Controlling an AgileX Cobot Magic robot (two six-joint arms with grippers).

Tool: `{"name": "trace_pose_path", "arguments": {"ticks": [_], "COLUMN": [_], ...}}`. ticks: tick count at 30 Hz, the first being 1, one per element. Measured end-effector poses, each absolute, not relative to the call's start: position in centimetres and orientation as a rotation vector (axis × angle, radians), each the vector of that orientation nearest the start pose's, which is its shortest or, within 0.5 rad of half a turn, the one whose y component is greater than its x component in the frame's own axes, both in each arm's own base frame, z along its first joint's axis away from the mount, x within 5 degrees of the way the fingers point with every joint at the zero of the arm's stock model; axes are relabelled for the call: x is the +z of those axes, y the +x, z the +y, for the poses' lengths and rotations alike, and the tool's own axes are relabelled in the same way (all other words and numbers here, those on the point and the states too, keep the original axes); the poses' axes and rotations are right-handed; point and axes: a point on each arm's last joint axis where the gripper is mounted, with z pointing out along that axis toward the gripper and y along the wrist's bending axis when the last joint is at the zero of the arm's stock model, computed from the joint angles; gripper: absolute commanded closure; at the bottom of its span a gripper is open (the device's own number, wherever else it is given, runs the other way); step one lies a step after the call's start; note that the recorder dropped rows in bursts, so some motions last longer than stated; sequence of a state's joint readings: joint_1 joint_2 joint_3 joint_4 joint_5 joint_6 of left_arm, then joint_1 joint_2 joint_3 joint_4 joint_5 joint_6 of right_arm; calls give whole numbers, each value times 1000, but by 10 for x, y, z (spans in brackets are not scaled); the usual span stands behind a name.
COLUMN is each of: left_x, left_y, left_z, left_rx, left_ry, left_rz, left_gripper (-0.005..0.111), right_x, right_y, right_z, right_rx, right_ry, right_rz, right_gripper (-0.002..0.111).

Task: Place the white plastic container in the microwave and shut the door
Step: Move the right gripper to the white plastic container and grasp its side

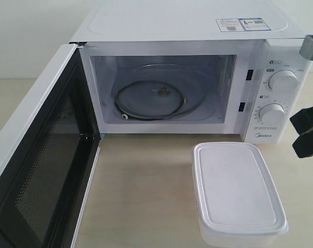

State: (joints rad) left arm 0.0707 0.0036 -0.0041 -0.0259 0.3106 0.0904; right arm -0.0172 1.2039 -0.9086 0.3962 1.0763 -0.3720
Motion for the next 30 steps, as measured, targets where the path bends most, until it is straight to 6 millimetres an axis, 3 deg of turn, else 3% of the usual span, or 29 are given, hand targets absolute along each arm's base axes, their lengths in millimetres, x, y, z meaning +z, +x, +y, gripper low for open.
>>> {"name": "trace_pose_path", "arguments": {"ticks": [8, 11, 14, 16, 18, 20, 21, 25, 30], "left_x": [186, 186, 186, 186, 186, 186, 186, 186, 186], "left_y": [54, 54, 54, 54, 54, 54, 54, 54, 54], "left_z": [3, 3, 3, 3, 3, 3, 3, 3, 3], "left_rx": [91, 91, 91, 91, 91, 91, 91, 91, 91], "left_ry": [1, 1, 1, 1, 1, 1, 1, 1, 1], "left_rz": [1795, 1795, 1795, 1795, 1795, 1795, 1795, 1795, 1795], "left_gripper": [103, 103, 103, 103, 103, 103, 103, 103, 103], "right_x": [297, 284, 248, 231, 215, 205, 201, 190, 174], "right_y": [223, 232, 242, 248, 252, 256, 258, 265, 267], "right_z": [-1, -12, -15, -18, -18, -18, -19, -23, -23], "right_rx": [761, 822, 930, 929, 989, 1045, 1051, 995, 1021], "right_ry": [-176, -102, -89, -44, -1, 32, 49, 123, 213], "right_rz": [2625, 2651, 2699, 2718, 2754, 2768, 2774, 2777, 2765], "right_gripper": [109, 109, 108, 104, 88, 54, 46, 60, 53]}}
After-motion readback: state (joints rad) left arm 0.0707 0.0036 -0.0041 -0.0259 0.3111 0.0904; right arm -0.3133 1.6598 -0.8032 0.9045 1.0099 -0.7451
